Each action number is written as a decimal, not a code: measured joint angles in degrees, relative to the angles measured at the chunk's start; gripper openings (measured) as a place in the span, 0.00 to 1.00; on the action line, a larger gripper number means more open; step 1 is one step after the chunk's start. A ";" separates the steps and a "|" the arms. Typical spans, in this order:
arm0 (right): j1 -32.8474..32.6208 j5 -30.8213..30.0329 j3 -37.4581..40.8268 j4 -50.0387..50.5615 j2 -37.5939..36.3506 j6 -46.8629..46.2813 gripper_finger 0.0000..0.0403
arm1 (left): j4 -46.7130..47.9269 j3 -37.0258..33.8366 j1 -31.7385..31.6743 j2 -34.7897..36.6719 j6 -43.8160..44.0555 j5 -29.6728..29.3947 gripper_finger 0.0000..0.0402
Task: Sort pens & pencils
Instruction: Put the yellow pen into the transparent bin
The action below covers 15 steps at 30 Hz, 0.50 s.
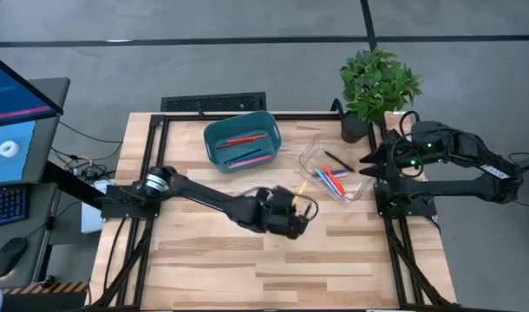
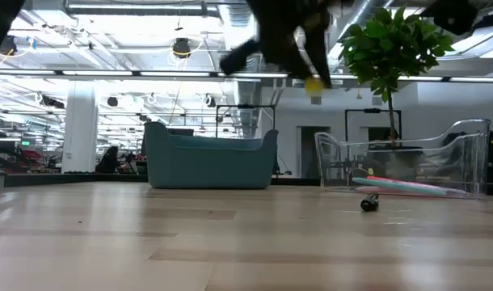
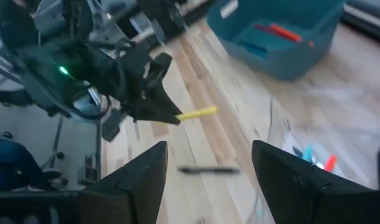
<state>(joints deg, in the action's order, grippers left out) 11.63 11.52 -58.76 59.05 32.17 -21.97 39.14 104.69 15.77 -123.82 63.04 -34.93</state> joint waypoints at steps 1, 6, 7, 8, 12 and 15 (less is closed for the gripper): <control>0.00 0.01 0.00 -1.14 0.02 -0.03 0.63 | -0.35 0.37 0.15 1.61 -0.04 -2.48 0.07; 0.00 0.00 -0.04 -7.41 1.86 -0.46 0.63 | -8.66 0.85 0.85 8.29 -10.01 -14.40 0.08; 0.00 0.12 -0.04 -9.06 2.57 -0.43 0.63 | -12.32 0.99 0.90 9.58 -13.42 -16.06 0.07; -0.01 0.35 -0.04 -10.43 3.22 -0.33 0.63 | -16.78 1.19 1.08 10.72 -17.03 -16.78 0.07; 0.00 2.08 -0.02 -18.40 6.64 0.81 0.63 | -34.41 1.10 1.05 12.36 -31.01 -16.43 0.09; -0.03 5.12 -0.02 -25.15 8.83 2.23 0.63 | -44.98 1.04 1.05 12.49 -39.55 -16.17 0.11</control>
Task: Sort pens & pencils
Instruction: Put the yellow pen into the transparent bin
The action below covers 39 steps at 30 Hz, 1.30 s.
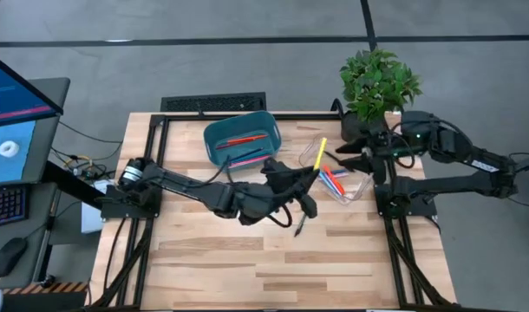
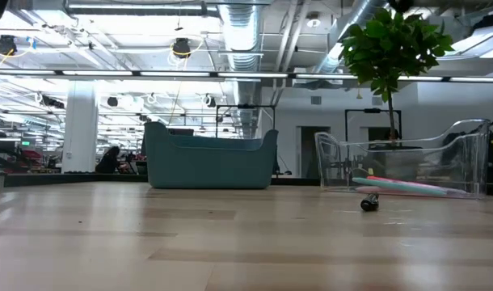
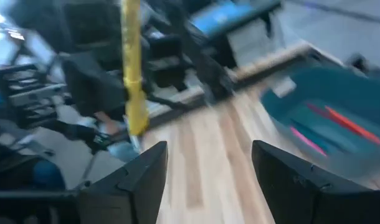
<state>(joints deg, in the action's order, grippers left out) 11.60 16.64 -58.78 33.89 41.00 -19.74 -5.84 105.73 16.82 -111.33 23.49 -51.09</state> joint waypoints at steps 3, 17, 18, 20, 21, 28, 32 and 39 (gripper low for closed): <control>-0.21 2.90 0.00 -7.70 2.18 0.75 0.63 | -5.53 0.02 0.00 0.13 -5.14 0.56 0.11; -5.27 3.04 0.00 -26.81 7.60 2.33 0.63 | -6.55 0.02 -1.85 0.11 -7.85 3.48 0.10; -5.37 3.04 0.00 -27.06 8.03 2.33 0.63 | -6.57 0.02 -2.06 0.11 -7.85 4.24 0.10; -5.64 3.06 -0.11 -27.26 8.98 2.34 0.63 | -6.57 0.02 -2.42 0.11 -7.83 5.30 0.10; -5.61 3.06 -0.34 -27.16 9.52 2.34 0.63 | -6.55 0.02 -2.55 0.11 -7.85 5.63 0.10; -6.34 4.06 -2.91 -26.56 11.50 5.89 0.47 | -6.72 0.03 -2.97 0.11 -9.08 6.31 0.11; -6.22 4.12 -3.99 -26.17 11.63 6.51 0.12 | -6.80 0.11 -2.86 0.13 -9.55 6.45 0.11; -6.23 2.06 -4.09 -25.29 11.41 6.47 0.09 | -5.17 0.13 -2.95 0.18 -10.31 5.65 0.12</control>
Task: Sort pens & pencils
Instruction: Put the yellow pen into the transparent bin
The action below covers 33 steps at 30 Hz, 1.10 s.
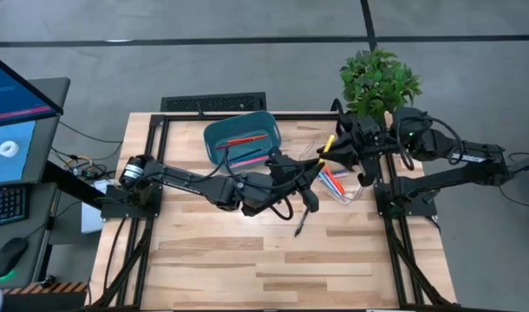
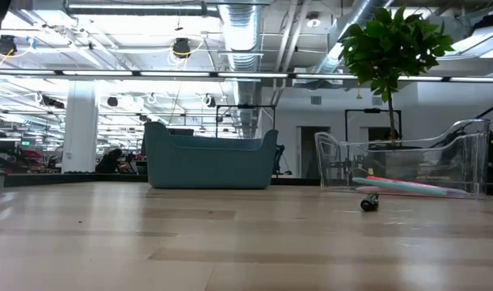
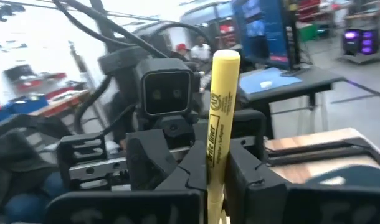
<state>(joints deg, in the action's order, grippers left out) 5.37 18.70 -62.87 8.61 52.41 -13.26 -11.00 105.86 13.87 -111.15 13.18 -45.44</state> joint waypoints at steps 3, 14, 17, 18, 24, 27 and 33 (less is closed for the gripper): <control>0.55 -4.49 -0.37 1.88 -0.93 0.69 0.09 | 3.01 0.02 -0.06 0.08 1.33 -0.57 0.16; 5.58 -26.04 -5.76 46.12 -0.09 8.85 0.09 | 31.37 -0.11 -0.07 -0.11 25.58 2.62 0.41; 6.16 -27.90 -0.45 51.69 1.26 8.79 0.09 | 38.62 -0.11 -0.15 -0.40 33.07 5.08 0.43; 6.03 -27.80 1.84 51.52 1.46 8.58 0.09 | 39.57 -0.11 -0.15 -0.62 34.27 6.12 0.43; 6.14 -27.57 15.34 47.21 1.71 7.49 0.09 | 41.73 -0.11 0.02 -0.61 35.17 8.35 0.43; 6.28 -26.89 17.97 44.88 2.03 6.44 0.09 | 42.22 -0.11 0.04 -0.61 35.61 9.30 0.43; 7.74 -26.04 18.50 45.70 3.22 6.00 0.09 | 45.28 -0.13 0.04 -1.68 38.61 12.14 0.43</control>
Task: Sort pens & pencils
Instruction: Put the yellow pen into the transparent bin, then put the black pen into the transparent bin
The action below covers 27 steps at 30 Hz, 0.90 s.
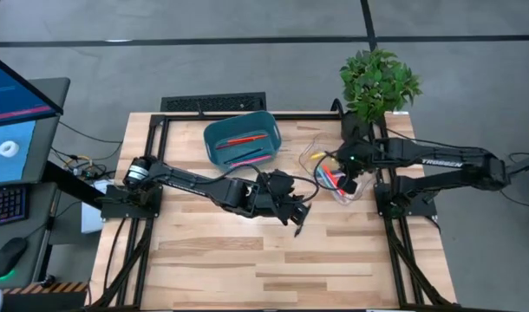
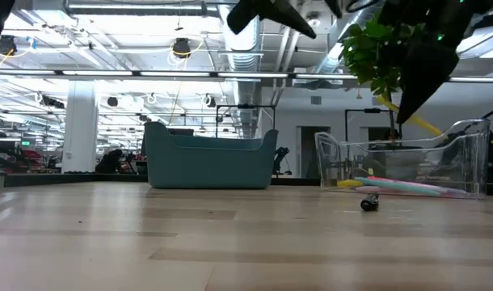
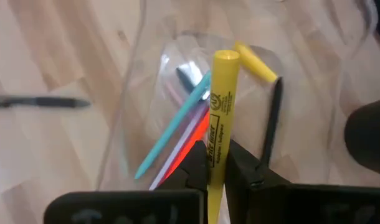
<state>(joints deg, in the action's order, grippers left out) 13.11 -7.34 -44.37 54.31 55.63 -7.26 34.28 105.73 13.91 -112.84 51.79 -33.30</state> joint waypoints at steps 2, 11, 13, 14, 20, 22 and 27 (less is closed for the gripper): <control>0.78 0.01 0.63 -0.83 1.10 0.02 0.09 | -0.55 0.04 0.09 -0.84 0.17 0.57 0.43; 5.05 2.06 1.37 -0.20 10.25 2.61 0.28 | -2.65 0.13 0.13 -6.15 3.61 7.15 0.43; 5.92 3.99 -0.69 2.64 10.26 3.23 0.44 | -2.07 0.13 0.13 -7.29 4.55 7.49 0.43; 6.15 4.28 -1.84 3.23 10.04 3.27 0.51 | -1.99 0.07 0.13 -8.17 5.06 7.70 0.43; 6.69 4.47 -8.69 12.92 2.67 0.09 0.84 | -4.18 0.25 0.13 -11.35 7.95 7.92 0.43; 5.93 4.58 -10.27 14.83 -1.09 -1.84 0.88 | -3.90 0.09 0.13 -13.37 7.85 8.54 0.43; 3.08 4.69 -11.66 16.80 -10.66 -6.90 0.86 | -5.55 0.08 -0.38 -18.73 11.21 13.85 0.43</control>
<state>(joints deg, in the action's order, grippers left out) 16.18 -2.66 -56.03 71.11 44.97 -14.16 28.73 105.81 13.53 -131.57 63.00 -19.45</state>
